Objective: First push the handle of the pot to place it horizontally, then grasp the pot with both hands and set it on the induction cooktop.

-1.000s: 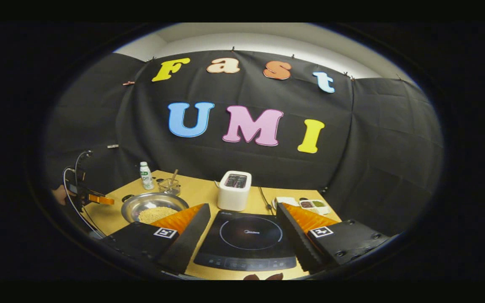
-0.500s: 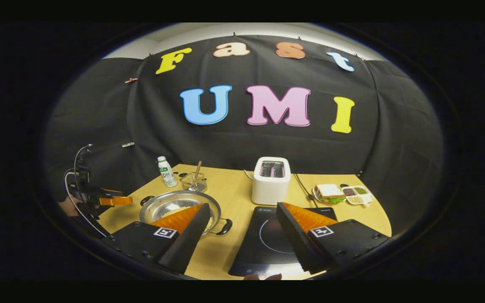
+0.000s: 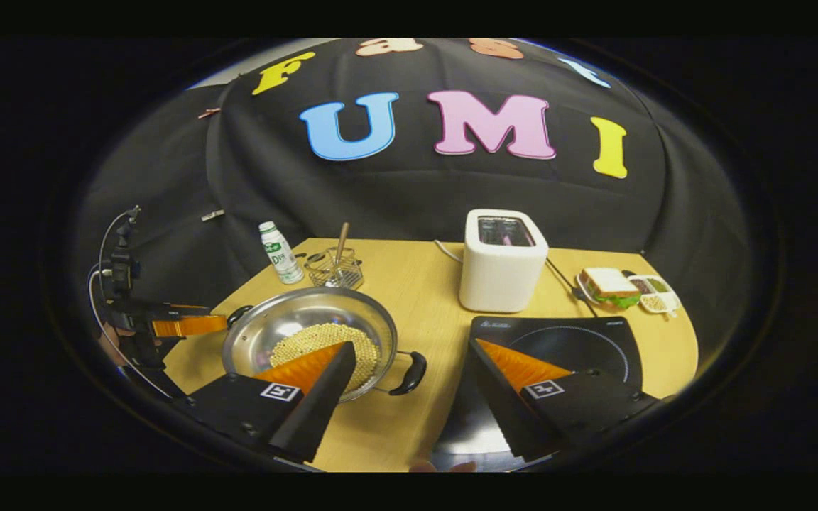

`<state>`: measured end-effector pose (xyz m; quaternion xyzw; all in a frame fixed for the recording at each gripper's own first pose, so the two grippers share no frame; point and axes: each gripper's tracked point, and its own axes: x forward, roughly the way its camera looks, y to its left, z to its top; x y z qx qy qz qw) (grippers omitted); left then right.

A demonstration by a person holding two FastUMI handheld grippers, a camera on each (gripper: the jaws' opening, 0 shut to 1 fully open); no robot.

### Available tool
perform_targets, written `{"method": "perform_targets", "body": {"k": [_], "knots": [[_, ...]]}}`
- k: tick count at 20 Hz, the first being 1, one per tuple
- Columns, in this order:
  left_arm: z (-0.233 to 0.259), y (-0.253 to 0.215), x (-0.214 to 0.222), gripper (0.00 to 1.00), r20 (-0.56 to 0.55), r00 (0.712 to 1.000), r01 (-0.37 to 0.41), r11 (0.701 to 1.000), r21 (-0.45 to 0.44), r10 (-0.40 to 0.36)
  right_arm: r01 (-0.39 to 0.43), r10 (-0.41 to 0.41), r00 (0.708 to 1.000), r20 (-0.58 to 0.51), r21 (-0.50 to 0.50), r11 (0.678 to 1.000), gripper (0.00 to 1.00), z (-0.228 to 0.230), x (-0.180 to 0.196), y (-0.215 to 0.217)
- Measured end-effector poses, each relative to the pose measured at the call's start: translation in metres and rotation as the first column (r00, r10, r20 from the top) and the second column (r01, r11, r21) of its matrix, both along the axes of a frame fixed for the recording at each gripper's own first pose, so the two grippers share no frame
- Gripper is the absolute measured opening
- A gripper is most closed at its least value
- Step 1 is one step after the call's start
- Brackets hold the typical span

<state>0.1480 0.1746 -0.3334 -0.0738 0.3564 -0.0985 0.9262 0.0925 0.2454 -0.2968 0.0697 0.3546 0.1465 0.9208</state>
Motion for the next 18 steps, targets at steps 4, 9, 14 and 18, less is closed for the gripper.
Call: {"method": "perform_targets", "body": {"k": [4, 9, 14, 18], "knots": [[-0.012, -0.006, 0.003, 0.95, -0.032, 0.999, 0.008, 1.0, 0.012, -0.008, 0.006, -0.006, 0.997, -0.072, 0.011, 1.0, 0.99, -0.028, 0.001, 0.015], [-0.031, -0.008, 0.015, 0.95, -0.068, 0.998, 0.017, 0.999, 0.031, -0.014, 0.041, -0.04, 0.986, -0.162, 0.005, 0.999, 0.99, -0.064, 0.006, 0.024], [-0.057, -0.003, 0.035, 0.94, -0.117, 0.993, 0.027, 0.996, 0.084, -0.017, 0.033, -0.038, 0.966, -0.255, -0.022, 0.999, 0.99, -0.1, 0.001, 0.032], [-0.067, -0.007, 0.047, 0.91, -0.12, 0.992, 0.04, 0.994, 0.1, -0.027, 0.052, -0.058, 0.952, -0.302, -0.028, 0.998, 0.99, -0.121, 0.003, 0.036]]}}
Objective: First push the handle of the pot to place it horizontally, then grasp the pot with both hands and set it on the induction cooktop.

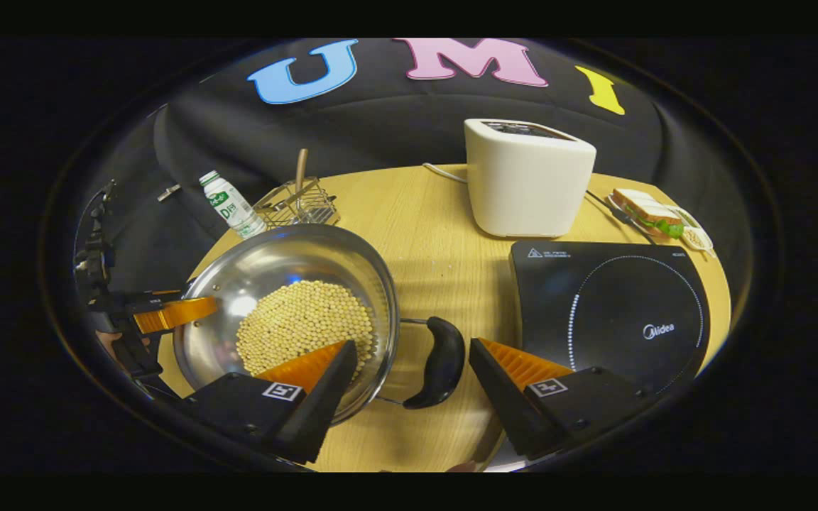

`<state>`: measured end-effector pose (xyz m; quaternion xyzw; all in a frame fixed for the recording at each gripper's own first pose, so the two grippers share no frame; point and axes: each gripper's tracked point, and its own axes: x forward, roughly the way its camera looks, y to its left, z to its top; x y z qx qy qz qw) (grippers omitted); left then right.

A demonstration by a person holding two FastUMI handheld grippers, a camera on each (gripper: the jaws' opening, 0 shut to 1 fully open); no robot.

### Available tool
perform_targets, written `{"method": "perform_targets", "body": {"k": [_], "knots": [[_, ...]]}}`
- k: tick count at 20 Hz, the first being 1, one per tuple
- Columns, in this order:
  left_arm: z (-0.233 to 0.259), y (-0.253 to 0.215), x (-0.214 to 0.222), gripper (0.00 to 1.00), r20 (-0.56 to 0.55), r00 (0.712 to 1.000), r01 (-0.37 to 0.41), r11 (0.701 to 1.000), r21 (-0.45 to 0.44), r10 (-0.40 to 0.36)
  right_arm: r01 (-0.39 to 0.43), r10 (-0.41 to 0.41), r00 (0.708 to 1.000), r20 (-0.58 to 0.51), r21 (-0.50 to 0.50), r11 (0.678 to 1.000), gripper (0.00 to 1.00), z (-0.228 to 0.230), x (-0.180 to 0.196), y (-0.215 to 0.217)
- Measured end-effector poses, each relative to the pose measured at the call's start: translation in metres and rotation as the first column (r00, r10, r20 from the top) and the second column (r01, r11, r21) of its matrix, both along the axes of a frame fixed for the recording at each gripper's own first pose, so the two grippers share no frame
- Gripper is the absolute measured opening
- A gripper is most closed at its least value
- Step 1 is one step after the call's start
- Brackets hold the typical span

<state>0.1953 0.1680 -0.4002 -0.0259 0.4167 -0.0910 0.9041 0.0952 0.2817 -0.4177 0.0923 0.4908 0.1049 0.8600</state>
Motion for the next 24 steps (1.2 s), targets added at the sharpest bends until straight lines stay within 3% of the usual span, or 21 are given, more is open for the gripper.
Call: {"method": "perform_targets", "body": {"k": [1, 2, 3, 4, 5, 6, 7, 8, 9, 11, 13, 18, 24], "knots": [[-0.002, -0.003, 0.002, 0.83, -0.004, 1.0, 0.009, 1.0, -0.001, -0.009, 0.006, -0.006, 1.0, -0.006, -0.003, 1.0, 0.98, -0.004, 0.003, -0.001], [-0.004, -0.002, 0.003, 0.85, -0.008, 1.0, 0.004, 1.0, 0.015, -0.004, 0.013, -0.013, 1.0, -0.011, -0.006, 1.0, 0.94, -0.008, 0.006, -0.001], [-0.006, 0.0, 0.005, 0.77, -0.013, 1.0, 0.002, 0.999, 0.034, -0.002, 0.018, -0.018, 1.0, -0.014, -0.013, 1.0, 0.82, -0.012, 0.008, -0.002], [-0.007, -0.001, 0.006, 0.72, -0.006, 1.0, 0.003, 1.0, 0.027, -0.003, 0.022, -0.023, 1.0, -0.015, -0.025, 0.999, 0.87, -0.016, 0.011, -0.004], [-0.009, -0.003, 0.005, 0.68, -0.011, 1.0, 0.006, 1.0, 0.018, -0.006, 0.024, -0.025, 0.999, -0.02, -0.036, 0.999, 0.8, -0.019, 0.014, -0.004], [-0.01, -0.002, 0.0, 0.67, -0.024, 1.0, -0.009, 1.0, 0.008, 0.009, 0.024, -0.025, 1.0, -0.018, -0.044, 0.999, 0.69, -0.02, 0.015, -0.006], [-0.01, -0.002, 0.0, 0.66, -0.02, 1.0, -0.011, 1.0, 0.008, 0.011, 0.021, -0.022, 1.0, -0.02, -0.044, 0.999, 0.69, -0.02, 0.018, -0.004], [-0.01, -0.001, -0.004, 0.67, -0.021, 1.0, -0.002, 1.0, 0.023, 0.002, 0.02, -0.021, 0.999, -0.026, -0.034, 0.999, 0.61, -0.019, 0.016, -0.003], [-0.009, -0.001, -0.006, 0.64, -0.022, 1.0, -0.001, 0.999, 0.034, 0.002, 0.029, -0.03, 0.999, -0.034, -0.021, 0.999, 0.64, -0.019, 0.018, -0.003], [-0.006, -0.004, -0.011, 0.61, -0.009, 1.0, -0.026, 0.999, 0.021, 0.026, 0.026, -0.026, 0.999, -0.038, -0.022, 0.999, 0.57, -0.015, 0.015, -0.005], [-0.004, -0.005, -0.022, 0.58, -0.011, 0.999, -0.042, 0.999, 0.004, 0.042, 0.012, -0.013, 0.999, -0.037, -0.028, 1.0, 0.56, -0.008, 0.009, -0.008], [0.03, -0.01, -0.046, 0.57, -0.003, 0.999, -0.053, 0.998, 0.023, 0.053, 0.004, -0.004, 0.999, -0.052, -0.003, 1.0, 0.56, 0.022, -0.008, -0.018], [0.072, -0.045, -0.069, 0.57, -0.009, 0.999, -0.038, 0.999, 0.024, 0.038, 0.02, -0.02, 0.999, -0.029, 0.001, 1.0, 0.55, 0.065, -0.021, -0.062]]}}
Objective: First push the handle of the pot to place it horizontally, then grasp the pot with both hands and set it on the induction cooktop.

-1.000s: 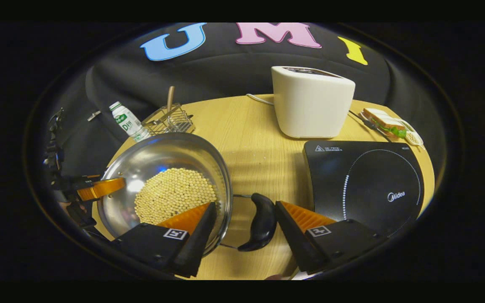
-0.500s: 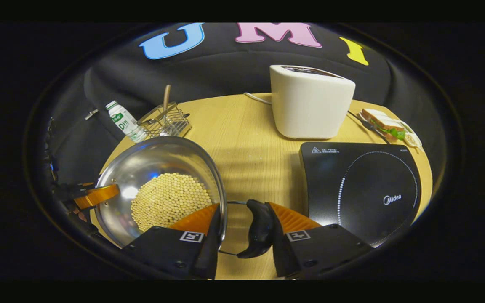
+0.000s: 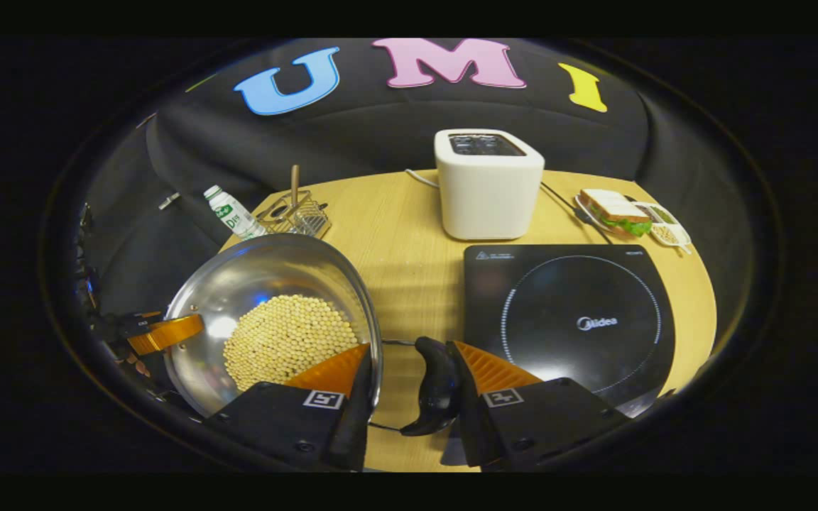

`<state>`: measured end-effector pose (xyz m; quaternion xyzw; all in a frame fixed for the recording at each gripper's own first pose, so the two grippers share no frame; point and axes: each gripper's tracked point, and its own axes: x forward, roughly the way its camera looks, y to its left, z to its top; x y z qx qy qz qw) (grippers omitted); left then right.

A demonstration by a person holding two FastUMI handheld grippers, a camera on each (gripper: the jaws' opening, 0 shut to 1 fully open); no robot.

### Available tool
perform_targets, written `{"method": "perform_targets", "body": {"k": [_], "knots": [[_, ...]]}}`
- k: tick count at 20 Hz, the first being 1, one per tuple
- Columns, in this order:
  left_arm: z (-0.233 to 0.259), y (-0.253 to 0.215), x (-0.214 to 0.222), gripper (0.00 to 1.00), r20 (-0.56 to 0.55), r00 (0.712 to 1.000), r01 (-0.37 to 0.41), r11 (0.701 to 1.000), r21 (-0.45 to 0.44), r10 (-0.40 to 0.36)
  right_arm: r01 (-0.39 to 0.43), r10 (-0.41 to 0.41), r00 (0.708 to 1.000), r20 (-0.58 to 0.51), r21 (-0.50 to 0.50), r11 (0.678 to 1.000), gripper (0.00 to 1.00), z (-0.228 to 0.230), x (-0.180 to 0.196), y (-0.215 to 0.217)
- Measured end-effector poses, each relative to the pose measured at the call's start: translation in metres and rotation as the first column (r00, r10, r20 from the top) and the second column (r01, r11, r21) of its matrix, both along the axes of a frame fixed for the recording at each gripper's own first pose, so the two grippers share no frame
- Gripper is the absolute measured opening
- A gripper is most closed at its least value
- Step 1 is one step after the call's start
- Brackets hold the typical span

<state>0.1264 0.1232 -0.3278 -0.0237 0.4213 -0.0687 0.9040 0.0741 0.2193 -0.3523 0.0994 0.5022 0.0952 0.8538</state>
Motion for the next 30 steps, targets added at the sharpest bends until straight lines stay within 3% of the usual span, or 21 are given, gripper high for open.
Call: {"method": "perform_targets", "body": {"k": [14, 18, 19, 20, 30], "knots": [[0.06, -0.149, -0.006, 0.57, 0.037, 0.995, 0.094, 0.995, -0.017, -0.094, 0.073, -0.072, 0.996, 0.046, -0.028, 0.997, 0.55, 0.043, -0.008, -0.157], [0.051, -0.198, -0.002, 0.57, 0.021, 0.993, 0.118, 0.992, -0.035, -0.118, 0.088, -0.087, 0.996, 0.03, -0.051, 0.995, 0.55, 0.035, -0.007, -0.203], [0.049, -0.209, 0.0, 0.57, 0.017, 0.992, 0.123, 0.992, -0.038, -0.123, 0.093, -0.092, 0.995, 0.026, -0.056, 0.994, 0.51, 0.032, -0.007, -0.215], [0.046, -0.219, 0.003, 0.57, 0.015, 0.992, 0.127, 0.991, -0.041, -0.127, 0.098, -0.097, 0.995, 0.022, -0.058, 0.994, 0.55, 0.028, -0.005, -0.224], [0.022, -0.29, 0.032, 0.57, 0.006, 0.986, 0.167, 0.986, -0.027, -0.167, 0.142, -0.143, 0.99, -0.01, -0.053, 0.988, 0.55, -0.013, 0.018, -0.29]]}}
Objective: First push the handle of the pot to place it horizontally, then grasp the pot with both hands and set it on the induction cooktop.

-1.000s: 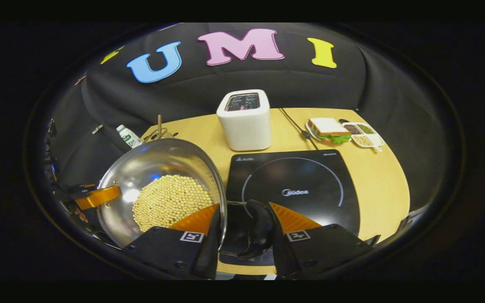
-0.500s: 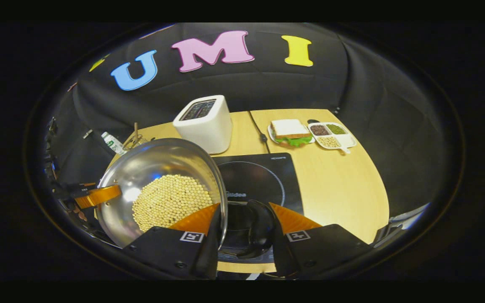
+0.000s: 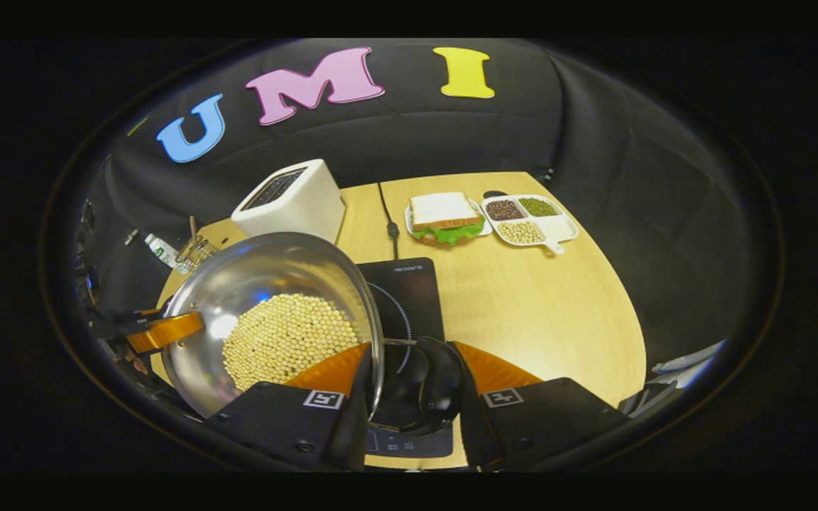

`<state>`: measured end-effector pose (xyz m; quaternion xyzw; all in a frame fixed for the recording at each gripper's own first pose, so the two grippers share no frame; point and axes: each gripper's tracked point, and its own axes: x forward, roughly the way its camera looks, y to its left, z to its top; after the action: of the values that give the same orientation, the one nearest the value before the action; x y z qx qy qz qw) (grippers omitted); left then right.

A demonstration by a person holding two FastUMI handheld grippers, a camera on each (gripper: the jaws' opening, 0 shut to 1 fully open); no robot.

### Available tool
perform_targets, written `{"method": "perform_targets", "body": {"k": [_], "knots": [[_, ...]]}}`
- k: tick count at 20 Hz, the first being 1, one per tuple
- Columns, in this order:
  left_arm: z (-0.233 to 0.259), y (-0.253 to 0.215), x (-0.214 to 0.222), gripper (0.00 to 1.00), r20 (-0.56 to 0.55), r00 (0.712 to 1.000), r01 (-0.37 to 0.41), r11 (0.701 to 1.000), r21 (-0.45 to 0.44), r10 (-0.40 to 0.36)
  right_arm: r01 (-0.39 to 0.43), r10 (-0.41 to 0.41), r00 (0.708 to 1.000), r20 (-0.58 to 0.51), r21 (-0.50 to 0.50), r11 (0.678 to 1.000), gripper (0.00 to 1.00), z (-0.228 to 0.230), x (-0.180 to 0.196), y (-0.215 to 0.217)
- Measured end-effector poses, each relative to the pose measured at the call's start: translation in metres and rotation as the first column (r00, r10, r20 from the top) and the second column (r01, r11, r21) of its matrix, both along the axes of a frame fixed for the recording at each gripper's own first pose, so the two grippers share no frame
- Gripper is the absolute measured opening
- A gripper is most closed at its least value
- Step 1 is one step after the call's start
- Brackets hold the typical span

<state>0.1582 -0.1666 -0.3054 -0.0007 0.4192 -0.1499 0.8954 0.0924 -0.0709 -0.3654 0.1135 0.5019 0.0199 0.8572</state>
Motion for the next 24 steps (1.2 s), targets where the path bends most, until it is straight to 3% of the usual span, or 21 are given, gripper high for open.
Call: {"method": "perform_targets", "body": {"k": [7, 24], "knots": [[-0.012, -0.023, 0.017, 0.57, 0.003, 1.0, -0.003, 1.0, 0.008, 0.003, 0.018, -0.018, 1.0, 0.003, 0.018, 1.0, 0.55, -0.021, 0.014, -0.018], [-0.027, -0.022, 0.028, 0.58, -0.002, 1.0, -0.023, 1.0, -0.005, 0.023, 0.011, -0.011, 1.0, 0.001, 0.027, 1.0, 0.56, -0.04, 0.026, -0.016]]}}
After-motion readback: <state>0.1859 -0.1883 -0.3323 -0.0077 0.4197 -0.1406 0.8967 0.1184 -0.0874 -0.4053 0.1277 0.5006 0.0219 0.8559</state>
